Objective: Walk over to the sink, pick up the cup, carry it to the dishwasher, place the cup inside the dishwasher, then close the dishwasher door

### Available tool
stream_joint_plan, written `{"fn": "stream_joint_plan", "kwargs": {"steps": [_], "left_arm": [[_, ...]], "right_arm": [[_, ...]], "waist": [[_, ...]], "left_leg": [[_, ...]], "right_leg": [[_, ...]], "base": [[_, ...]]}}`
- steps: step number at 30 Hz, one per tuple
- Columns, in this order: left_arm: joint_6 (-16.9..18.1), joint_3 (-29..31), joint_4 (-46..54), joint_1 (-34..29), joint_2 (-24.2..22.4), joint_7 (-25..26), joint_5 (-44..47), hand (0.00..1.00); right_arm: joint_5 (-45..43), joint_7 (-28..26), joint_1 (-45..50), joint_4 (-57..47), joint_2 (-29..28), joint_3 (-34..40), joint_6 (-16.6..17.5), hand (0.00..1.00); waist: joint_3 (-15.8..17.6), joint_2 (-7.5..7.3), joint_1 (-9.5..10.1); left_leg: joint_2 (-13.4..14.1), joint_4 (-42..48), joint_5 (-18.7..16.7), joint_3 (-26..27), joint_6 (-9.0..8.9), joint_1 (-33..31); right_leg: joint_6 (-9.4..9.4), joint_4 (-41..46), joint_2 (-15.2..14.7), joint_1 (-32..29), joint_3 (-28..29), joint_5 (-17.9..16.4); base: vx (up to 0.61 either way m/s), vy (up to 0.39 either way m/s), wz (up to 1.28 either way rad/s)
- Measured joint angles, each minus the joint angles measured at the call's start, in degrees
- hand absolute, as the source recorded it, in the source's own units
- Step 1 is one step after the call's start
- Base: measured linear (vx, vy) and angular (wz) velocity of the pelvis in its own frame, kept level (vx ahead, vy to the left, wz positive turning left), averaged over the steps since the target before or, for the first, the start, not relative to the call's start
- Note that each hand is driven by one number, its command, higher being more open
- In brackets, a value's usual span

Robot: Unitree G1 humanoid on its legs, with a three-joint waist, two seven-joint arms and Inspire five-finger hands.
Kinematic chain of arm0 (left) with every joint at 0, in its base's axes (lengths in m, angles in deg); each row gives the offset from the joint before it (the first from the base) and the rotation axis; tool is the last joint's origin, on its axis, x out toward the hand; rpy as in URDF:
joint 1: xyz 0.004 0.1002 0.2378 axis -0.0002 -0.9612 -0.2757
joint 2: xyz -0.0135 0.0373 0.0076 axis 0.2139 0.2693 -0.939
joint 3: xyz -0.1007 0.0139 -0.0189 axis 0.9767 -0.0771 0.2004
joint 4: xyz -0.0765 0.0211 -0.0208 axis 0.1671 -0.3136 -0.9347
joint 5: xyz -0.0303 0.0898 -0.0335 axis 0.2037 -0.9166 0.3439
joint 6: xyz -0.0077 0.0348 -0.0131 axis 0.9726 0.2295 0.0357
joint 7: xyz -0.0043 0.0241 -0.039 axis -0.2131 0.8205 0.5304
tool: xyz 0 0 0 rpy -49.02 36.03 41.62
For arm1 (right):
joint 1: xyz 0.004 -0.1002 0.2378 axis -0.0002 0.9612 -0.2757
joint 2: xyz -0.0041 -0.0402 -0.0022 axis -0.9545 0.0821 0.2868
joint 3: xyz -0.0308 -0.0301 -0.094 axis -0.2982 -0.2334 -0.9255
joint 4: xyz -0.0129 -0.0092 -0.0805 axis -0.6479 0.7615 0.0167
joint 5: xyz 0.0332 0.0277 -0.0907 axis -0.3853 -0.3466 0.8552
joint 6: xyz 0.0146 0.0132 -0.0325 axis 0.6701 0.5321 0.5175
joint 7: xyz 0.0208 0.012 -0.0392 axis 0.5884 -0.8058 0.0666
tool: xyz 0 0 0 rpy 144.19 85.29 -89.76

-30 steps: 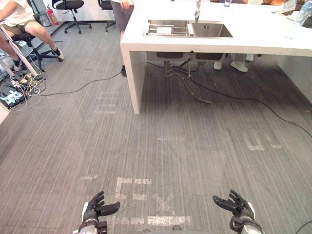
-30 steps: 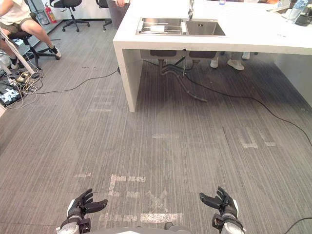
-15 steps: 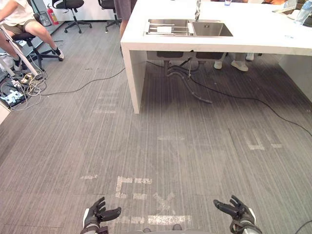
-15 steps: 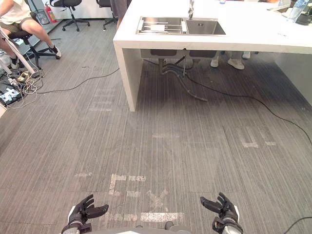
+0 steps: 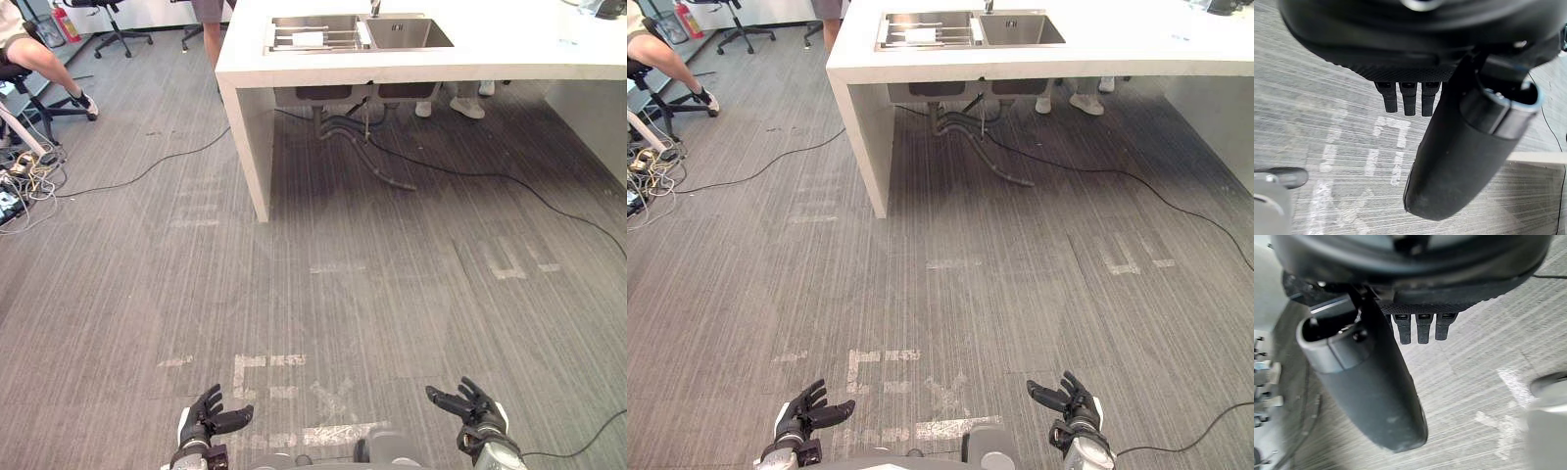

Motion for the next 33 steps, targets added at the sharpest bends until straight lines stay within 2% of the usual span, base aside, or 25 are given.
{"fn": "stream_joint_plan", "kwargs": {"steps": [2, 4, 5, 6, 7, 8, 9, 10, 11, 13, 16, 18, 19, 21, 22, 23, 24, 25, 26, 27, 28, 29, 30, 32, 33], "left_arm": [[0.02, 0.03, -0.05, 2.09, -0.03, 0.62, 0.57, 0.9], [0.11, 0.06, -0.07, 3.73, 0.28, 0.73, 0.58, 0.9], [0.12, 0.04, -0.25, 4.22, 0.48, 0.72, 0.51, 0.9], [0.1, 0.02, -0.57, 4.52, 0.28, 0.73, 0.51, 0.9], [0.15, 0.07, -0.51, 5.02, -0.47, 0.69, 0.5, 0.9], [0.25, 0.13, -0.4, 5.21, -0.67, 0.66, 0.5, 0.9], [0.25, 0.33, -0.24, 5.38, -1.23, 0.71, 0.52, 0.9], [0.15, 0.38, 0.71, 4.61, -1.88, 0.7, 0.54, 0.9], [0.1, 0.36, 2.27, 3.93, -2.24, 0.7, 0.57, 0.9], [0.05, 0.04, 11.46, 0.99, -4.0, 0.68, 0.59, 0.9], [-0.04, -1.55, 23.59, -0.67, -5.65, 1.81, 0.65, 0.9], [0.06, -3.93, 34.57, -1.03, -5.39, 2.41, 0.55, 0.9], [0.13, -4.72, 40.4, -0.95, -5.5, 3.08, 0.41, 0.9], [0.86, -5.1, 49.47, -0.58, -6.07, 4.94, -1.79, 0.9], [1.33, -5.1, 51.75, -0.33, -6.12, 5.85, -2.77, 0.9], [1.9, -5.1, 55.07, 0.62, -6.0, 7.53, -4.69, 0.9], [1.76, -5.08, 58.17, 2.26, -5.47, 8.63, -6.32, 0.9], [1.74, -5.15, 60.47, 2.94, -5.48, 9.1, -6.54, 0.9], [1.82, -5.51, 64.49, 3.89, -5.06, 10.02, -8.6, 0.9], [2.1, -5.51, 66.67, 4.49, -4.29, 10.67, -9.9, 0.9], [2.45, -5.65, 69.11, 5.86, -2.21, 12.19, -11.59, 0.9], [2.5, -5.8, 69.87, 6.64, -1.51, 12.84, -12.46, 0.9], [2.51, -6.11, 71.19, 7.48, -0.9, 13.94, -13.89, 0.9], [2.69, -6.63, 74.69, 8.02, -0.48, 15.79, -17.89, 0.9], [2.71, -6.81, 75.76, 8.02, -0.51, 15.96, -18.82, 0.9]], "right_arm": [[0.01, -0.12, -0.16, 0.0, 0.22, -0.16, -0.07, 0.9], [0.04, -0.07, 0.09, -0.02, 0.67, -0.13, -0.07, 0.9], [0.07, 0.01, 0.79, -0.04, 1.06, -0.15, -0.03, 0.9], [0.07, 0.08, 1.18, -0.01, 1.4, -0.1, -0.04, 0.9], [0.08, 0.3, 0.92, 0.12, 1.7, 0.24, -0.03, 0.9], [0.06, 0.34, 0.66, 0.07, 1.59, 0.27, 0.0, 0.9], [0.03, 0.17, 0.64, -0.08, 1.23, 0.2, 0.0, 0.9], [-0.04, 0.02, 1.37, -0.93, 0.62, -0.19, 0.01, 0.9], [-0.11, -0.05, 1.67, -1.55, 0.14, -0.41, 0.06, 0.9], [-0.83, 0.16, 2.72, -6.53, -1.57, -1.8, 1.14, 0.9], [-1.17, 0.24, 3.04, -10.27, -2.89, -1.91, 1.75, 0.9], [-1.15, 0.25, 3.25, -10.6, -3.25, -2.35, 2.08, 0.9], [-1.13, 0.34, 3.34, -10.05, -3.13, -2.33, 2.05, 0.9], [-0.92, 0.6, 3.48, -7.75, -2.11, -2.33, 2.11, 0.9], [-0.91, 0.75, 3.42, -6.8, -1.81, -2.32, 2.11, 0.9], [-0.65, 1.01, 3.83, -4.94, -1.61, -2.31, 1.85, 0.9], [-0.42, 1.07, 4.55, -4.04, -2.18, -2.29, 1.7, 0.9], [-0.4, 1.01, 4.77, -3.83, -2.24, -2.23, 1.68, 0.9], [-0.36, 0.74, 5.4, -3.36, -2.49, -2.24, 1.58, 0.9], [-0.23, 0.51, 5.78, -3.01, -2.92, -2.29, 1.57, 0.9], [0.12, 0.04, 6.0, -2.95, -3.83, -2.33, 1.59, 0.9], [0.14, -0.25, 6.23, -2.98, -4.08, -2.43, 1.59, 0.9], [0.19, -0.69, 6.03, -3.05, -4.09, -3.15, 1.59, 0.9], [0.83, -1.82, 5.93, -3.35, -4.61, -5.01, 1.6, 0.9], [1.36, -2.11, 5.89, -3.56, -4.95, -5.48, 1.6, 0.9]], "waist": [[1.36, 1.41, -1.36], [1.94, 0.98, -2.01], [1.77, -0.11, -2.33], [1.72, -0.04, -2.84], [1.77, 1.45, -3.21], [1.84, 1.71, -3.15], [2.3, 2.18, -3.09], [2.51, 2.38, -2.85], [2.58, 2.37, -2.65], [3.06, 1.66, -0.33], [3.41, 1.11, 1.19], [3.82, 0.36, 2.21], [4.01, 0.0, 2.64], [3.68, 0.51, 3.21], [3.64, 0.73, 3.38], [3.36, 0.72, 4.22], [2.7, -1.01, 3.85], [2.83, -1.28, 3.5], [2.8, -1.67, 3.57], [2.57, -2.26, 3.67], [2.21, -3.31, 2.94], [2.13, -3.47, 2.53], [2.17, -3.49, 2.4], [2.15, -3.34, 2.09], [2.05, -3.12, 2.1]], "left_leg": [[2.94, -0.57, -1.31, -1.76, -1.75, 1.93], [3.88, -3.82, -1.83, -3.36, -3.87, 5.54], [3.94, -3.91, -3.13, -4.69, -5.96, 7.69], [4.73, -2.32, -4.08, -6.01, -7.29, 8.4], [6.74, 3.09, -3.83, -7.23, -8.22, 6.87], [7.42, 7.52, -3.09, -7.43, -9.53, 5.17], [9.26, 20.02, 1.3, -7.8, -12.26, 1.18], [11.62, 33.77, 6.48, -7.85, -13.51, -3.16], [12.8, 39.81, 6.8, -7.22, -13.89, -5.06], [16.93, 55.18, 6.35, -1.26, -11.77, -13.27], [17.9, 55.95, 5.34, 2.25, -10.5, -22.44], [15.31, 42.87, 4.04, 5.81, -8.42, -26.91], [11.87, 31.06, 4.36, 6.11, -8.1, -27.64], [5.9, 5.73, 11.23, 3.59, -8.9, -26.98], [5.1, 2.6, 15.24, 2.84, -8.2, -27.09], [3.51, 1.89, 22.47, 1.45, -3.87, -25.57], [1.7, 3.53, 22.47, 1.59, -1.36, -25.26], [1.51, 6.22, 20.02, 1.6, -1.15, -25.9], [1.86, 11.12, 14.92, 1.96, -1.19, -26.07], [1.92, 13.04, 11.86, 2.51, -1.23, -24.55], [1.17, 12.72, 9.15, 2.66, -0.75, -20.42], [0.91, 12.16, 8.32, 2.39, -0.71, -18.78], [0.82, 11.28, 6.99, 2.27, -0.58, -16.01], [1.78, 8.45, 4.23, 2.2, -1.35, -8.61], [2.44, 7.81, 3.37, 2.09, -1.78, -6.75]], "right_leg": [[0.21, -11.41, 2.1, -2.28, -1.48, 3.35], [0.15, -23.36, 2.65, -3.06, -0.8, 10.5], [-0.61, -26.84, 2.14, -3.27, 0.71, 15.2], [-3.26, -24.12, 1.9, -3.25, 0.54, 21.21], [-6.42, -19.92, 3.04, -3.59, -1.02, 18.38], [-7.88, -19.04, 3.59, -2.9, -1.55, 17.46], [-9.8, -18.96, 4.79, 0.65, -2.9, 15.16], [-10.77, -20.6, 6.07, 6.16, -3.87, 13.32], [-11.21, -21.74, 6.91, 9.15, -4.03, 12.82], [-12.54, -26.66, 8.87, 18.56, -2.6, 10.68], [-12.34, -30.92, 9.51, 24.67, -1.45, 8.57], [-11.9, -33.51, 8.75, 29.4, -1.08, 6.89], [-11.17, -33.96, 7.62, 31.33, -0.76, 5.56], [-8.45, -34.7, 6.53, 33.57, 0.79, 3.5], [-7.67, -34.96, 6.49, 34.42, 1.52, 2.88], [-5.97, -34.86, 5.47, 36.25, 3.43, 1.84], [-4.19, -32.72, 2.85, 36.23, 4.24, 0.74], [-4.08, -30.5, 2.51, 35.71, 5.13, 0.72], [-3.48, -24.0, 2.22, 34.21, 6.99, 0.5], [-0.61, -15.6, 1.85, 31.87, 7.65, 0.51], [11.19, 1.9, 0.37, 25.67, 8.51, 4.61], [12.12, 8.68, -0.43, 23.07, 8.97, 5.86], [11.49, 17.21, -1.43, 19.01, 8.75, 5.59], [5.62, 26.24, -3.39, 12.76, 6.67, 2.74], [4.32, 26.53, -3.43, 11.03, 5.93, 1.99]], "base": [[0.47, -0.095, 0.45], [0.57, -0.168, 0.53], [0.62, -0.225, 0.59], [0.74, -0.305, 0.69], [0.51, -0.23, 0.49], [0.63, -0.299, 0.39], [0.65, -0.301, 0.35], [0.79, -0.343, 0.32], [0.67, -0.272, 0.11], [0.53, -0.21, -0.17], [0.49, -0.151, -0.08], [0.51, -0.045, -0.06], [0.63, 0.055, -0.15], [0.6, 0.092, -0.33], [0.48, 0.12, -0.54], [0.62, 0.178, -0.39], [0.64, 0.176, -0.24], [0.68, 0.195, -0.02], [0.68, 0.191, -0.16], [0.89, 0.236, -0.22], [0.61, 0.149, -0.09], [0.56, 0.099, 0.02], [0.32, 0.038, 0.0], [0.55, 0.014, -0.1], [0.56, -0.06, -0.08]]}}
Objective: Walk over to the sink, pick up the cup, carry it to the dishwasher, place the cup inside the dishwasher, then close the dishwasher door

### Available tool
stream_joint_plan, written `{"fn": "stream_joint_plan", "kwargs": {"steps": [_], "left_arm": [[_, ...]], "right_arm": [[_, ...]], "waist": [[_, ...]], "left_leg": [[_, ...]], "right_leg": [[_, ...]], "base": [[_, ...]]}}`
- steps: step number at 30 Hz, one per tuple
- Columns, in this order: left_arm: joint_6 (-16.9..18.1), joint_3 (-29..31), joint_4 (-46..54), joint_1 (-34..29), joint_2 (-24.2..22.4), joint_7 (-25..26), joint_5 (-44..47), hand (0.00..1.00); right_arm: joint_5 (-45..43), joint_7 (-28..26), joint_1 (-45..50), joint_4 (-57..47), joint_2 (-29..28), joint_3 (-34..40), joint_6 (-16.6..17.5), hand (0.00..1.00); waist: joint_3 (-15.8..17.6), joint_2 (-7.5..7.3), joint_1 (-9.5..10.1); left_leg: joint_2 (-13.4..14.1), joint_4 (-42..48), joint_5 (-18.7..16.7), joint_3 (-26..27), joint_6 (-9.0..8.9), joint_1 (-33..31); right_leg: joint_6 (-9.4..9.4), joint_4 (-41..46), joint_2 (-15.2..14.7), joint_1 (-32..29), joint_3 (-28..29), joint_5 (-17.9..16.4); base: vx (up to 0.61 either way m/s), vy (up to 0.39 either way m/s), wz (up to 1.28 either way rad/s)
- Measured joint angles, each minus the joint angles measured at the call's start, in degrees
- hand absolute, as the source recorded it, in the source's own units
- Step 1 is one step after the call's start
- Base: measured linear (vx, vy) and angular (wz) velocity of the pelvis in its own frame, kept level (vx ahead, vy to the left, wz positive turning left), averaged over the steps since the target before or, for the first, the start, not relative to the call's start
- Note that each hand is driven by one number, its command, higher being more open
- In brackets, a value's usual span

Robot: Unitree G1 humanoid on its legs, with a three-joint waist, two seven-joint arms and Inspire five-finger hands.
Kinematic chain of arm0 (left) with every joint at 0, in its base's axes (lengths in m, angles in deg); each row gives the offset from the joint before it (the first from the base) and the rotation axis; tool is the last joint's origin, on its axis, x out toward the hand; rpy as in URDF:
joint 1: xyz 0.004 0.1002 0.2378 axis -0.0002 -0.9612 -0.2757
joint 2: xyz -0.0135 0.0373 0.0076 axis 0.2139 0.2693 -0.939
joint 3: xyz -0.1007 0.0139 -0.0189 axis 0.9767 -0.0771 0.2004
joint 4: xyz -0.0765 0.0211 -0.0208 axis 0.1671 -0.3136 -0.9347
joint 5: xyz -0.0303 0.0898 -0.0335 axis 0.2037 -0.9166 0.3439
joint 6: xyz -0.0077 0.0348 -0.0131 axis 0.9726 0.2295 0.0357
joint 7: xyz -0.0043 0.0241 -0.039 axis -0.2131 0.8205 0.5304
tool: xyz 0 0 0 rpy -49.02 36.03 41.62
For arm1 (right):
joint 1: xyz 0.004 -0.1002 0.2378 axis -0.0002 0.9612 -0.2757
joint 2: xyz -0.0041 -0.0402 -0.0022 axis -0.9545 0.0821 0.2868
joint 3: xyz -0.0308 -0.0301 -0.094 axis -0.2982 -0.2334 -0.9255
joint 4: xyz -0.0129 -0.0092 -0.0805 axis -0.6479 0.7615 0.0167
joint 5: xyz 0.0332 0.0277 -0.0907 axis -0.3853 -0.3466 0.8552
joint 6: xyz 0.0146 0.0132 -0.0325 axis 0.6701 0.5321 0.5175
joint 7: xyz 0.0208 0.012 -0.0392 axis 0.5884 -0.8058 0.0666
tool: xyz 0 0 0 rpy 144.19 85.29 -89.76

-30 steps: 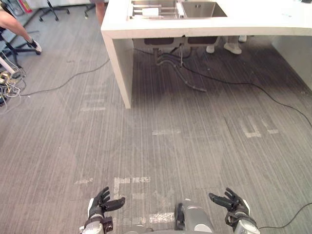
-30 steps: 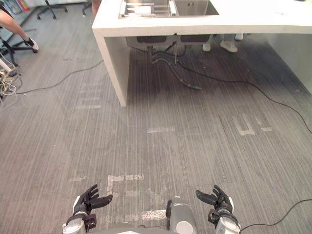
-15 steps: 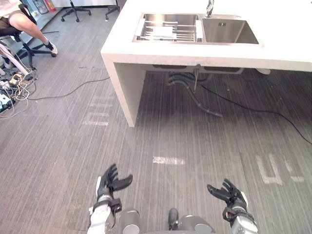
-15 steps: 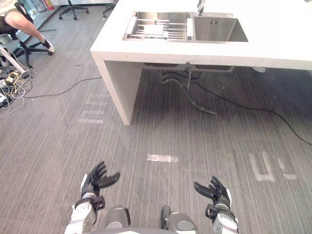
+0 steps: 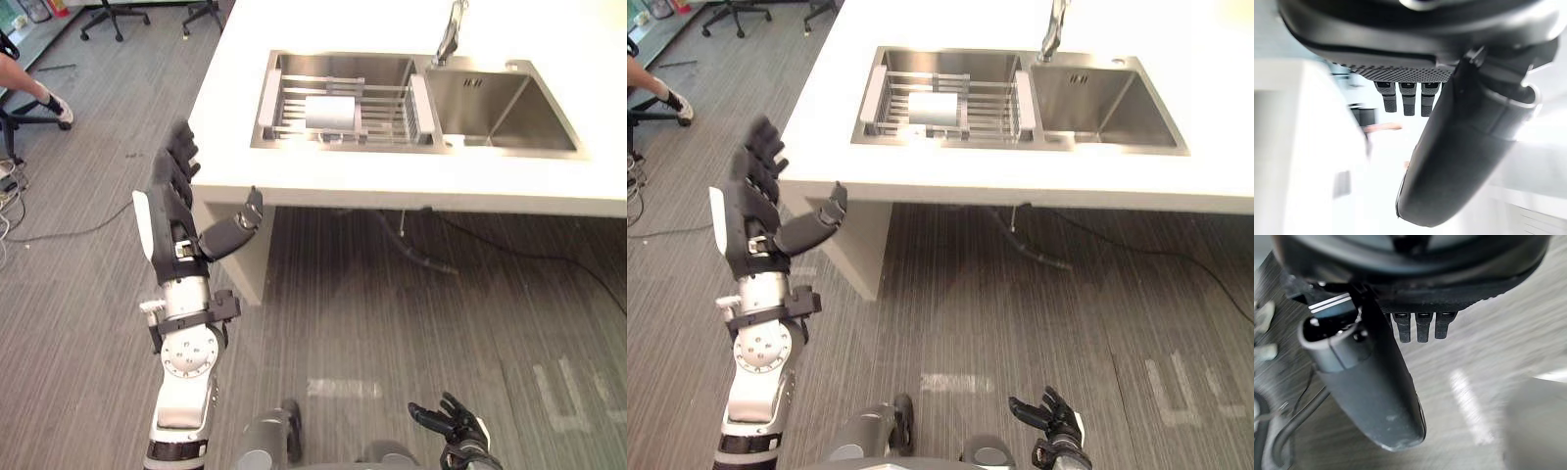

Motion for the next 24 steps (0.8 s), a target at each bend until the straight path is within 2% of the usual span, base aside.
{"fn": "stream_joint_plan", "kwargs": {"steps": [1, 3, 5, 6, 7, 8, 9, 10, 11, 12, 13, 15, 16, 17, 19, 20, 21, 22, 23, 24], "left_arm": [[1.36, -0.79, 0.81, 0.22, 0.84, 0.48, -1.4, 0.9], [1.88, -1.7, 0.66, 1.4, 2.35, 0.21, -3.65, 0.9], [1.96, -2.79, -0.96, 3.54, 3.82, -0.88, -5.34, 0.9], [2.16, -3.32, -2.78, 5.22, 5.44, -1.79, -5.9, 0.9], [2.06, -4.81, -6.1, 6.2, 5.88, -2.86, -7.44, 0.9], [1.61, -5.35, -7.27, 6.62, 6.62, -3.88, -7.85, 0.9], [0.85, -7.07, -10.07, 8.91, 7.98, -5.73, -8.9, 0.9], [0.49, -8.39, -11.63, 10.45, 8.29, -6.76, -8.91, 0.9], [0.09, -10.79, -13.4, 12.56, 8.6, -8.5, -8.95, 0.9], [-0.15, -12.21, -13.66, 13.6, 8.65, -10.03, -9.21, 0.9], [-0.11, -14.14, -13.62, 14.77, 8.96, -12.13, -9.94, 0.9], [-0.1, -16.08, -13.37, 15.79, 10.15, -13.59, -9.93, 0.9], [0.0, -16.4, -13.0, 15.99, 10.49, -14.2, -9.93, 0.9], [0.72, -16.96, -11.87, 16.61, 11.94, -14.73, -9.95, 0.9], [1.66, -17.95, -11.56, 18.91, 14.16, -15.86, -10.36, 0.9], [2.02, -18.16, -11.61, 19.47, 14.89, -16.29, -10.88, 0.9], [2.67, -18.48, -12.18, 20.27, 16.1, -17.23, -11.15, 0.9], [2.9, -18.81, -13.46, 21.14, 16.65, -17.85, -11.23, 0.9], [2.91, -18.9, -15.14, 21.33, 17.51, -18.13, -11.45, 0.9], [2.59, -18.91, -17.57, 21.43, 18.39, -19.14, -11.59, 0.9]], "right_arm": [[0.25, -0.58, 0.13, -0.25, -0.82, -1.16, 0.19, 0.9], [0.52, -1.58, 0.06, -1.1, -0.94, -1.44, 0.23, 0.9], [0.5, -1.7, 0.27, -2.29, -0.54, -1.41, 0.31, 0.9], [0.49, -1.87, 0.77, -2.48, -0.18, -1.42, 0.37, 0.9], [0.5, -1.94, 1.09, -1.51, 1.68, -1.32, 0.41, 0.9], [0.5, -1.95, 1.14, -1.59, 2.36, -1.04, 0.43, 0.9], [0.49, -1.91, 1.54, -1.9, 3.07, 0.02, 0.38, 0.9], [0.48, -1.97, 2.11, -2.16, 3.29, 0.7, 0.17, 0.9], [0.47, -2.01, 2.96, -2.28, 3.57, 1.08, -0.02, 0.9], [0.44, -2.12, 3.76, -2.86, 3.63, 1.02, -0.02, 0.9], [0.43, -2.44, 5.49, -4.67, 3.36, 0.85, -0.03, 0.9], [0.4, -2.77, 7.73, -7.16, 3.19, 0.43, 0.0, 0.9], [0.39, -2.84, 8.37, -8.04, 3.25, 0.45, 0.04, 0.9], [0.36, -2.89, 8.67, -9.0, 3.34, 0.45, 0.2, 0.9], [0.28, -2.91, 8.29, -8.69, 3.82, 0.51, 0.19, 0.9], [0.29, -3.13, 8.14, -8.43, 3.83, 0.41, 0.18, 0.9], [0.31, -3.43, 7.88, -7.73, 3.84, 0.44, 0.21, 0.9], [0.32, -3.59, 7.6, -6.9, 4.0, 0.51, 0.22, 0.9], [0.33, -3.64, 6.61, -5.03, 3.51, 0.51, 0.09, 0.9], [0.35, -3.71, 6.46, -4.3, 2.8, 0.55, 0.03, 0.9]], "waist": [[-0.77, 0.6, -0.13], [-1.11, 0.68, -0.82], [-1.46, 1.06, -1.6], [-2.37, 0.18, -2.56], [-2.56, 2.8, -3.24], [-2.8, 3.77, -3.07], [-2.78, 4.03, -3.12], [-2.81, 4.09, -3.25], [-2.78, 4.17, -3.84], [-2.54, 4.58, -4.2], [-2.32, 4.9, -3.94], [-2.49, 5.03, -3.69], [-2.69, 4.68, -3.67], [-3.63, 5.05, -3.26], [-3.85, 5.34, -2.48], [-3.84, 5.28, -2.33], [-3.94, 5.44, -2.41], [-4.2, 5.98, -2.49], [-4.32, 5.65, -2.5], [-4.32, 4.66, -2.8]], "left_leg": [[1.34, -2.08, -1.42, -0.28, -1.37, 3.79], [2.69, -4.01, -2.73, -0.99, -2.73, 7.82], [4.44, -5.08, -4.3, -1.96, -4.95, 10.54], [4.82, -4.64, -5.83, -2.58, -6.84, 11.25], [7.28, -3.6, -6.82, -4.3, -7.93, 12.24], [7.98, -3.23, -5.93, -4.55, -7.95, 12.05], [7.83, -2.94, -3.17, -4.74, -7.89, 12.5], [7.89, -2.55, -1.91, -4.9, -8.06, 12.76], [8.69, 0.55, 0.15, -5.61, -8.49, 12.5], [10.11, 6.51, 1.42, -6.53, -9.05, 10.37], [12.98, 19.93, 3.07, -6.58, -9.37, 5.3], [15.65, 29.28, 1.29, -3.7, -8.59, 0.81], [15.96, 29.65, 0.63, -2.49, -8.36, -0.5], [15.72, 25.63, -0.25, 0.35, -6.78, -2.93], [14.67, 16.89, -0.96, 2.39, -5.4, -4.27], [13.81, 13.43, -0.95, 2.28, -5.37, -4.43], [11.4, 5.02, 1.71, 1.5, -5.8, -4.16], [10.23, -0.66, 7.28, 0.69, -7.07, -4.08], [9.47, -2.66, 7.92, 0.04, -8.52, -2.64], [8.36, -5.53, 9.08, 0.67, -8.09, -1.42]], "right_leg": [[-2.35, -2.0, -0.03, -4.72, -1.92, -1.72], [-4.29, -8.88, 0.52, -9.61, -2.89, -2.92], [-4.03, -21.18, 2.46, -13.55, -1.46, -2.02], [-4.34, -32.06, 3.52, -13.87, 0.72, 4.98], [-6.98, -31.65, 5.01, -12.13, -0.77, 8.66], [-7.9, -31.19, 5.68, -11.99, -0.82, 7.82], [-8.64, -28.72, 5.34, -11.96, -0.83, 5.54], [-9.06, -28.05, 5.02, -11.36, -1.45, 4.42], [-9.71, -28.58, 4.8, -8.71, -3.15, 2.54], [-10.32, -30.19, 5.27, -5.89, -4.79, 1.81], [-10.89, -34.6, 6.63, -0.6, -6.29, 1.25], [-11.16, -38.68, 7.47, 5.43, -7.85, 1.12], [-11.26, -39.72, 7.47, 6.51, -8.2, 1.06], [-11.36, -41.38, 7.34, 7.63, -8.15, 0.96], [-11.13, -42.73, 7.21, 8.51, -8.12, 1.04], [-10.95, -43.1, 7.05, 8.81, -8.12, 1.15], [-10.41, -43.6, 6.93, 9.01, -8.2, 1.34], [-9.71, -43.54, 7.29, 8.85, -8.02, 1.17], [-9.38, -43.33, 7.01, 8.98, -7.27, 1.14], [-9.05, -43.66, 6.22, 8.85, -6.79, 1.32]], "base": [[0.37, -0.092, 0.01], [0.53, -0.229, 0.19], [0.56, -0.314, 0.39], [0.54, -0.303, 0.57], [0.64, -0.349, 0.45], [0.51, -0.259, 0.26], [0.27, -0.153, 0.19], [0.44, -0.284, 0.49], [0.42, -0.296, 0.6], [0.55, -0.394, 0.68], [0.33, -0.257, 0.44], [0.21, -0.168, 0.32], [0.2, -0.13, 0.24], [0.14, -0.068, 0.1], [0.14, -0.012, 0.04], [0.15, 0.041, 0.05], [0.16, 0.07, 0.03], [0.16, 0.084, -0.03], [0.16, 0.074, -0.07], [0.13, 0.065, -0.04]]}}
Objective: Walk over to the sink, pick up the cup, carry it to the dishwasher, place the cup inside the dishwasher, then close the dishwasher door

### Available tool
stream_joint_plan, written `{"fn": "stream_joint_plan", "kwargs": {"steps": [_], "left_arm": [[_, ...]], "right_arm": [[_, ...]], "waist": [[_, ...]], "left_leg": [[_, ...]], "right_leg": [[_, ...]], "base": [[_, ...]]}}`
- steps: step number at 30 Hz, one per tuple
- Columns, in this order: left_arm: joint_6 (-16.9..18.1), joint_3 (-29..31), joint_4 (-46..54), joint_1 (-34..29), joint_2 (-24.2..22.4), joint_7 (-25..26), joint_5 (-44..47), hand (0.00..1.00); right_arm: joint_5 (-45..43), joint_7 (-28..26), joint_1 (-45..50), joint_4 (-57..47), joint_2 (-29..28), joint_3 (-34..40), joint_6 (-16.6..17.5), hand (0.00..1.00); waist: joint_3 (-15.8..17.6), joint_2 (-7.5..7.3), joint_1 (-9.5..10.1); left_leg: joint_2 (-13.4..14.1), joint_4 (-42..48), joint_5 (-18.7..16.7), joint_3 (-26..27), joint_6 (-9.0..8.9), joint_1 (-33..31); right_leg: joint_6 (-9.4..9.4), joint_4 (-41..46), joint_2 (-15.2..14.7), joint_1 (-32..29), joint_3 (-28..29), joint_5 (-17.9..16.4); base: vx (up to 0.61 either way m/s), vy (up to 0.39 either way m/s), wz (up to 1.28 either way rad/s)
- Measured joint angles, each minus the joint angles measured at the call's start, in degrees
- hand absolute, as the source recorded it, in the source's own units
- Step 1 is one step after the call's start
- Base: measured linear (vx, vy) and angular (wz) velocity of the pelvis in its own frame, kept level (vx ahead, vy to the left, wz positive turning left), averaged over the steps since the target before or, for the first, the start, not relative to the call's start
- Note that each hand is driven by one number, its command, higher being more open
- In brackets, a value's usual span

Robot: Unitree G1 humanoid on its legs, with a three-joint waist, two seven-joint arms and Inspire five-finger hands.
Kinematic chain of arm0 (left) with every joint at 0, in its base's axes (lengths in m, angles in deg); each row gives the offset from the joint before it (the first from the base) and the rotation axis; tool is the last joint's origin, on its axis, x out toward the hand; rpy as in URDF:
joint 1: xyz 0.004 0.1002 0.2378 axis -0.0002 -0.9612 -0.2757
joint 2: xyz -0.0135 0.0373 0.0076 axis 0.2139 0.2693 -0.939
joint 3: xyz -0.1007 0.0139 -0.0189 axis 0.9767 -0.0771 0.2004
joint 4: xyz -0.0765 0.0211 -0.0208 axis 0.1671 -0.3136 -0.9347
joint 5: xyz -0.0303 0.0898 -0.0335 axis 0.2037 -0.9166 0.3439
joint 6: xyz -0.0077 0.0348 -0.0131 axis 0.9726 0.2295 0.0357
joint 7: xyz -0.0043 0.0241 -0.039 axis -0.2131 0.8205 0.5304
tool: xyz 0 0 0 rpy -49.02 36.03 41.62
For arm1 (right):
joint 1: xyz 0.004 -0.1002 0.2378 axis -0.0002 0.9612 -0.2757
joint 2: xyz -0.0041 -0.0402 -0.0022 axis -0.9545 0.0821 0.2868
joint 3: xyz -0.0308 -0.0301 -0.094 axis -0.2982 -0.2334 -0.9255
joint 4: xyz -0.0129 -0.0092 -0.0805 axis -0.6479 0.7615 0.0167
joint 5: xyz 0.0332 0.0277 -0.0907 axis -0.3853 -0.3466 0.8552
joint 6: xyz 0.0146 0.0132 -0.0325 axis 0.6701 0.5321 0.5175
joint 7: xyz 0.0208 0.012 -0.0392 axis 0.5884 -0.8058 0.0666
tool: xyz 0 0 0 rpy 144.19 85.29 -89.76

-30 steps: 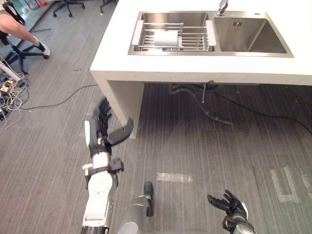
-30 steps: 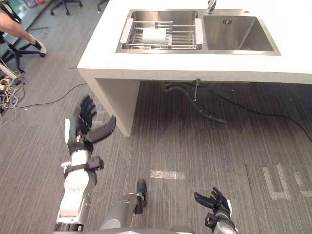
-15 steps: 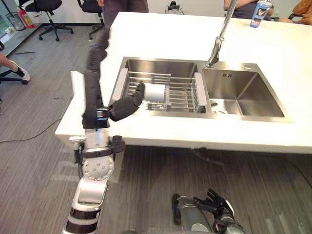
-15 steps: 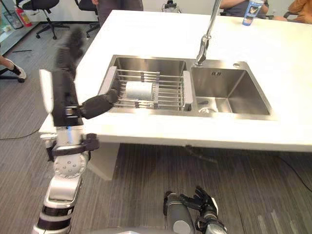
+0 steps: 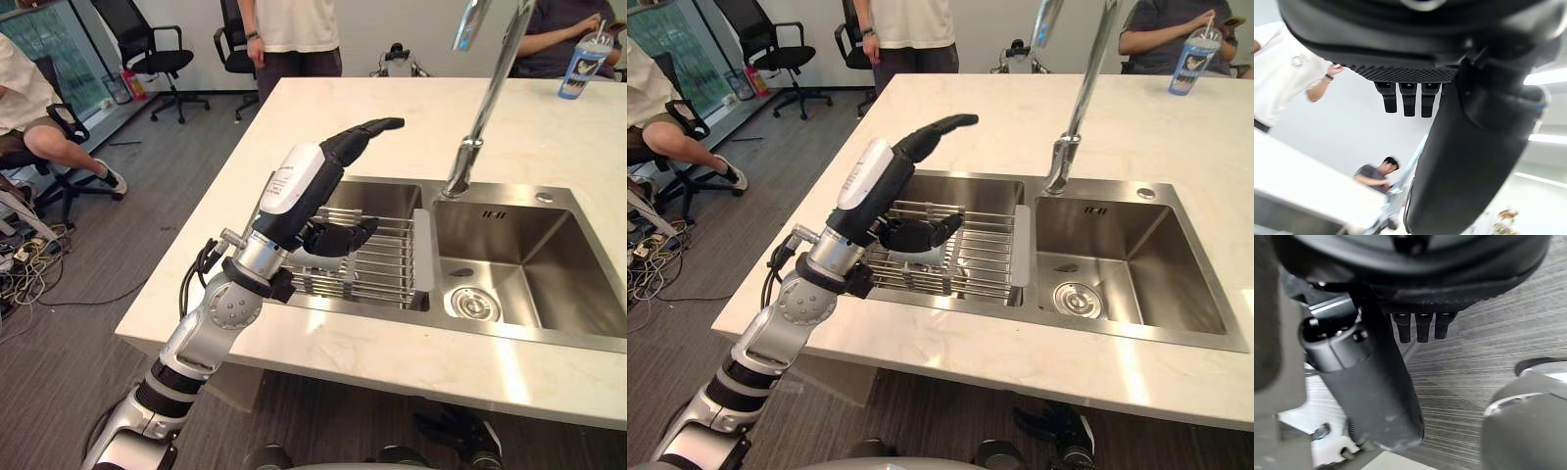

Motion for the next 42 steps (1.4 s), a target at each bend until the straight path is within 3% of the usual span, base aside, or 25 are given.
{"fn": "stream_joint_plan", "kwargs": {"steps": [4, 8, 15, 26, 30, 34, 35, 42], "left_arm": [[-2.33, -1.7, -7.86, 0.03, 2.98, -3.33, -0.59, 0.9], [-2.44, -3.27, -11.41, 0.64, 4.06, -4.24, -0.7, 0.9], [-2.69, -3.53, -18.07, 1.09, 7.74, -5.55, -3.93, 0.9], [-2.6, -6.15, -21.21, 5.7, 9.62, -6.39, -7.6, 0.9], [-2.91, -8.46, -23.97, 9.36, 10.66, -6.44, -9.79, 0.9], [-3.42, -11.9, -28.07, 13.08, 10.76, -6.89, -12.01, 0.9], [-3.56, -12.22, -28.34, 13.24, 10.76, -7.16, -12.01, 0.3], [-3.81, -13.48, -30.4, 18.34, 10.76, -7.5, -13.2, 0.3]], "right_arm": [[0.03, -0.28, 0.04, 0.98, -1.07, 0.97, 0.0, 0.9], [0.09, -0.64, -0.13, 2.96, -1.2, 0.94, -0.01, 0.9], [0.37, -0.73, -0.12, 5.02, -0.85, 0.88, -0.03, 0.9], [0.69, -0.67, -0.51, 5.03, 0.09, -0.3, -0.03, 0.9], [0.71, -0.71, -1.45, 5.02, 0.2, -1.31, -0.03, 0.9], [0.71, -0.74, -2.22, 4.99, 0.41, -1.3, -0.02, 0.9], [0.7, -0.75, -2.27, 4.99, 0.46, -1.32, -0.02, 0.9], [0.71, -0.76, -2.77, 5.0, 1.17, -1.34, -0.03, 0.9]], "waist": [[-0.02, -0.61, -1.13], [-0.04, -0.66, -1.27], [-0.09, -0.65, -3.35], [-0.14, -0.56, -4.41], [-0.09, -0.46, -5.98], [0.54, 0.61, -7.0], [0.65, 0.8, -7.22], [1.79, 2.14, -7.96]], "left_leg": [[-2.64, -6.36, 2.6, 0.84, 1.01, 2.41], [-3.21, -9.82, 4.26, 1.17, 1.17, 3.7], [-3.2, -14.79, 7.19, 1.29, 1.2, 4.83], [-4.74, -17.21, 8.44, 1.71, 2.53, 4.74], [-5.04, -18.02, 8.72, 1.92, 2.74, 4.75], [-5.11, -18.52, 8.73, 2.22, 2.75, 4.74], [-5.12, -18.59, 8.73, 2.24, 2.75, 4.75], [-5.1, -18.98, 8.73, 2.49, 2.72, 4.73]], "right_leg": [[0.81, -1.25, -1.25, -0.24, 2.55, 0.47], [1.84, -3.05, -1.33, 0.14, 3.04, 1.16], [2.02, -6.02, -0.9, 0.05, 3.15, 3.25], [3.43, -10.34, -1.58, 0.2, 3.63, 5.84], [3.66, -11.22, -1.73, 0.15, 3.77, 6.27], [3.73, -12.04, -1.68, 0.15, 3.99, 6.78], [3.73, -12.05, -1.68, 0.14, 4.01, 6.79], [3.7, -12.1, -1.61, -0.33, 4.54, 6.83]], "base": [[0.07, 0.072, 0.02], [0.01, 0.022, -0.02], [-0.02, 0.0, -0.03], [-0.02, 0.032, -0.01], [0.0, 0.001, -0.01], [0.02, 0.001, -0.05], [0.0, 0.0, 0.0], [0.02, -0.006, -0.04]]}}
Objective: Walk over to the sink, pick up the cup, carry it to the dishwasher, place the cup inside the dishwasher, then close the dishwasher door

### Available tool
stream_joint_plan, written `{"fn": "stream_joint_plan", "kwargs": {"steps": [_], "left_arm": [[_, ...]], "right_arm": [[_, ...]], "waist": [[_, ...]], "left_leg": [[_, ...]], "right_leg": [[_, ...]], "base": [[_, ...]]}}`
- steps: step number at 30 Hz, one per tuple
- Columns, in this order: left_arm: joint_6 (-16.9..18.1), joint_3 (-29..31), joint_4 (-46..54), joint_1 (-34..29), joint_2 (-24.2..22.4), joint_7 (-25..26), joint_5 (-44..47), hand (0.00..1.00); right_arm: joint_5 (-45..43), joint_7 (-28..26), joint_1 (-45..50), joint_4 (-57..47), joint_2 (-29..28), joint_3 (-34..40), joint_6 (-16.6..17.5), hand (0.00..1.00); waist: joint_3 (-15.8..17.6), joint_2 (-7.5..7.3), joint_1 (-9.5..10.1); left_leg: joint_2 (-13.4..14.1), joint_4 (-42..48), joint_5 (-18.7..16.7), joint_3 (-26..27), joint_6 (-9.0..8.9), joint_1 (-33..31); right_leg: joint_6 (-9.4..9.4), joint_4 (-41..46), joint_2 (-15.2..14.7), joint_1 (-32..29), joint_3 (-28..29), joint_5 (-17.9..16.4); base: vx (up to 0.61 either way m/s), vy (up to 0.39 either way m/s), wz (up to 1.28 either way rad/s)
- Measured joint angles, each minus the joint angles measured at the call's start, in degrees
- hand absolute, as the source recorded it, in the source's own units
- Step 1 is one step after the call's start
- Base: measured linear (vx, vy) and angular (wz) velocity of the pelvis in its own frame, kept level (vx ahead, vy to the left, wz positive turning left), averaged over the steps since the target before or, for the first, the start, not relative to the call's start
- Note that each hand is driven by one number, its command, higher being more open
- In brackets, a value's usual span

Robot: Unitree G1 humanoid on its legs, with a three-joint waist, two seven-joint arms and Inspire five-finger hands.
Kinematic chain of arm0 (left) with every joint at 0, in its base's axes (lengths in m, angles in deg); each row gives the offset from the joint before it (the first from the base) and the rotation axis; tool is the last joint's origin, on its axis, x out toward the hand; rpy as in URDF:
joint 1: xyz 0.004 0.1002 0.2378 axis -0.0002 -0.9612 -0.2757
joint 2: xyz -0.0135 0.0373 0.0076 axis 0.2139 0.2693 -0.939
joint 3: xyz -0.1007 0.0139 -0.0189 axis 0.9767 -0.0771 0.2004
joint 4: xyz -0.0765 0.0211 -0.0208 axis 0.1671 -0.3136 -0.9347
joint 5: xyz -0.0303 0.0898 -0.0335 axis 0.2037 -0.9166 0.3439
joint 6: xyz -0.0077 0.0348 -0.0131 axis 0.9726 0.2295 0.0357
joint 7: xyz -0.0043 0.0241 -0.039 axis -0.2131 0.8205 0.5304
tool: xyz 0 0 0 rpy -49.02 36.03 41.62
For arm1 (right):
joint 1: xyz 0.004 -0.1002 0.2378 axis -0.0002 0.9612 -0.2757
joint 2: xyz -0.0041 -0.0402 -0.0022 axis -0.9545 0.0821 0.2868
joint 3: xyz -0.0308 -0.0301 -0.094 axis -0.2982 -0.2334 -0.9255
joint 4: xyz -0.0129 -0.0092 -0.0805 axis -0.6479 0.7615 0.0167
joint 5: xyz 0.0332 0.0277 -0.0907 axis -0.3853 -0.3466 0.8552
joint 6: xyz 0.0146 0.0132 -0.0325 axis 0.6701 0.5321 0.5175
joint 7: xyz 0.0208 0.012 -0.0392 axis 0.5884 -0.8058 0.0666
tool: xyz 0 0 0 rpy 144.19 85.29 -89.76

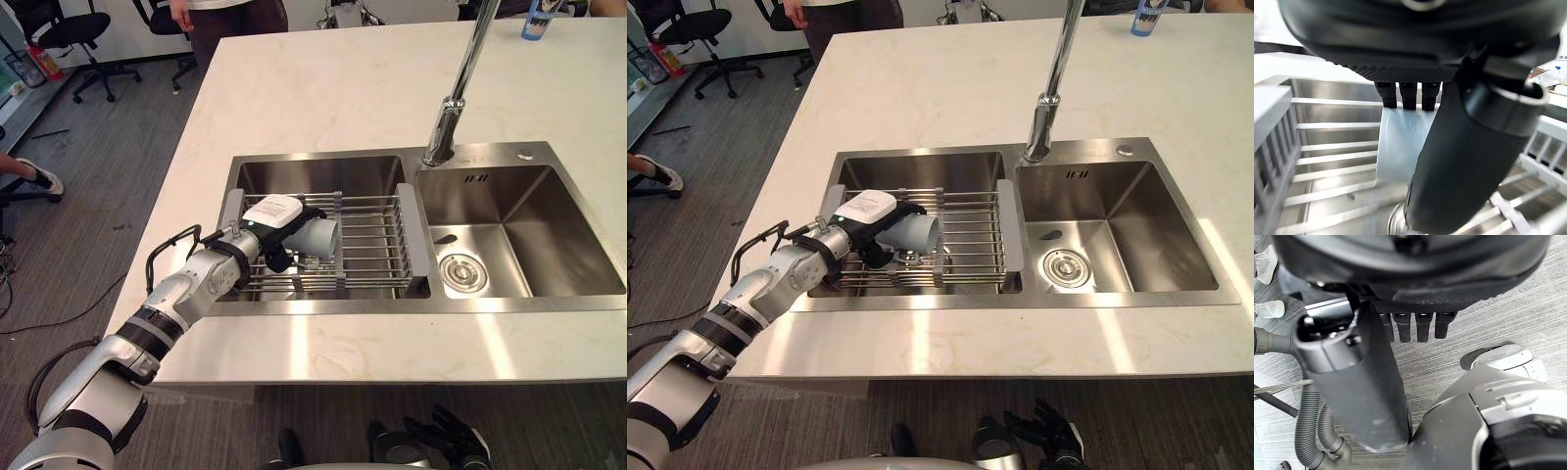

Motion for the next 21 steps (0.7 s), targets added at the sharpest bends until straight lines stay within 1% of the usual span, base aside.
{"fn": "stream_joint_plan", "kwargs": {"steps": [4, 9, 12, 15, 17, 19, 21], "left_arm": [[-0.25, 0.0, -0.88, 1.11, 0.01, -0.06, 0.27, 0.3], [-0.19, -0.01, -0.87, 1.1, 0.01, -0.06, 0.53, 0.3], [-0.23, 0.0, -0.73, 1.0, 0.04, -0.06, 2.58, 0.3], [-0.24, 0.53, 1.69, -0.08, 0.09, 0.11, 4.16, 0.3], [-0.17, 2.29, 4.41, -2.34, -0.02, 0.49, 5.23, 0.3], [-0.23, 5.96, 8.01, -5.6, -1.12, 1.31, 6.54, 0.3], [-0.28, 12.07, 12.79, -9.86, -5.68, 3.5, 9.39, 0.3]], "right_arm": [[-0.01, 0.04, -0.52, 0.0, 0.1, 0.0, 0.0, 0.9], [-0.05, 0.21, -0.53, 0.0, 0.13, 0.01, 0.0, 0.9], [-0.07, 0.32, -0.53, -0.01, 0.15, 0.04, 0.0, 0.9], [-0.07, 0.5, -0.52, -0.02, 0.16, 0.04, 0.0, 0.9], [-0.07, 0.51, -0.53, -0.02, 0.16, 0.03, -0.01, 0.9], [-0.07, 0.53, -0.52, -0.04, 0.16, 0.07, 0.0, 0.9], [-0.12, 0.69, -0.15, -0.04, 0.16, 0.23, 0.0, 0.9]], "waist": [[0.74, 0.32, -0.37], [0.84, 0.5, -0.53], [0.9, 0.61, -0.48], [0.91, 0.6, -0.12], [0.94, 0.57, -0.07], [0.94, 0.56, 0.14], [0.97, 0.52, 1.02]], "left_leg": [[-0.01, 0.0, 0.0, 0.01, 0.0, 0.01], [-0.09, 0.0, 0.0, -0.03, 0.0, 0.09], [-0.2, 0.0, 0.01, -0.2, 0.0, 0.13], [-0.3, 0.0, 0.02, -0.33, 0.02, 0.32], [-0.38, 0.0, 0.02, -0.42, 0.02, 0.8], [-0.41, 0.0, 0.02, -0.48, 0.02, 0.83], [-0.41, 0.0, 0.05, -0.54, 0.08, 0.84]], "right_leg": [[0.03, -0.13, -0.04, 0.01, 0.04, 0.24], [0.19, -0.83, -0.12, 0.52, -0.02, 0.64], [0.21, -0.84, -0.25, 0.87, -0.2, 0.65], [0.23, -0.84, -0.36, 1.16, -0.29, 0.67], [0.23, -0.89, -0.44, 1.64, -0.3, 0.67], [0.25, -0.89, -0.46, 1.67, 0.04, 0.67], [0.29, -0.83, -0.45, 1.68, 0.07, 0.68]], "base": [[0.0, 0.0, 0.0], [0.0, 0.0, 0.0], [0.01, 0.0, 0.02], [0.0, 0.0, 0.0], [0.0, 0.0, 0.0], [0.0, 0.0, 0.0], [-0.02, 0.002, 0.0]]}}
